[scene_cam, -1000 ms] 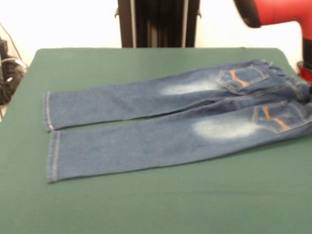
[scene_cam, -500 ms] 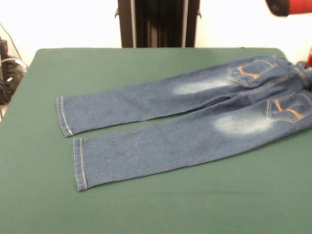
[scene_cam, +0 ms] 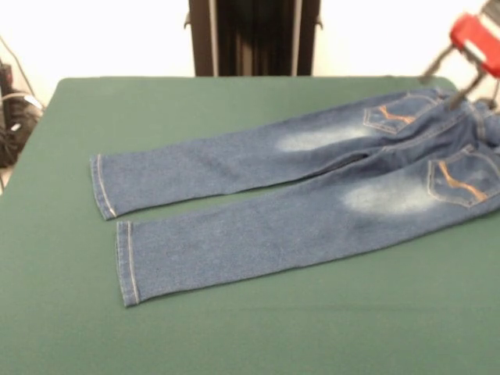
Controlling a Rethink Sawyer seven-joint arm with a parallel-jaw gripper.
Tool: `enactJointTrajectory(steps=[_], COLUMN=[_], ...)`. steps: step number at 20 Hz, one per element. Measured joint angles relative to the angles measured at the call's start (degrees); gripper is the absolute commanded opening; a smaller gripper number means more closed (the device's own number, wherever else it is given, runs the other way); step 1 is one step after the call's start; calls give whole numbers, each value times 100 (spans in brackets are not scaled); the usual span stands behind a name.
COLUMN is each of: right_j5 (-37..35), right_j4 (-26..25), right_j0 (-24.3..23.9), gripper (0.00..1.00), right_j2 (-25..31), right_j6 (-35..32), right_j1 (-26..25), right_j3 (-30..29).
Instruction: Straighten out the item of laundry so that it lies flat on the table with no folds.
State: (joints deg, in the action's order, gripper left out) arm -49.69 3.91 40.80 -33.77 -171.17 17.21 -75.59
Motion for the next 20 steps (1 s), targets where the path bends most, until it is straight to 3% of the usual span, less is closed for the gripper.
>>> enactJointTrajectory(steps=[4, 7, 20], right_j5=[-299, -169, 966], right_j4=[-585, -676, -681], right_j0=[-53, -191, -1212], gripper=[100, 100, 100], right_j2=[-696, -878, -879], right_j6=[0, 0, 0], right_j1=[38, 70, 298], right_j3=[370, 420, 395])
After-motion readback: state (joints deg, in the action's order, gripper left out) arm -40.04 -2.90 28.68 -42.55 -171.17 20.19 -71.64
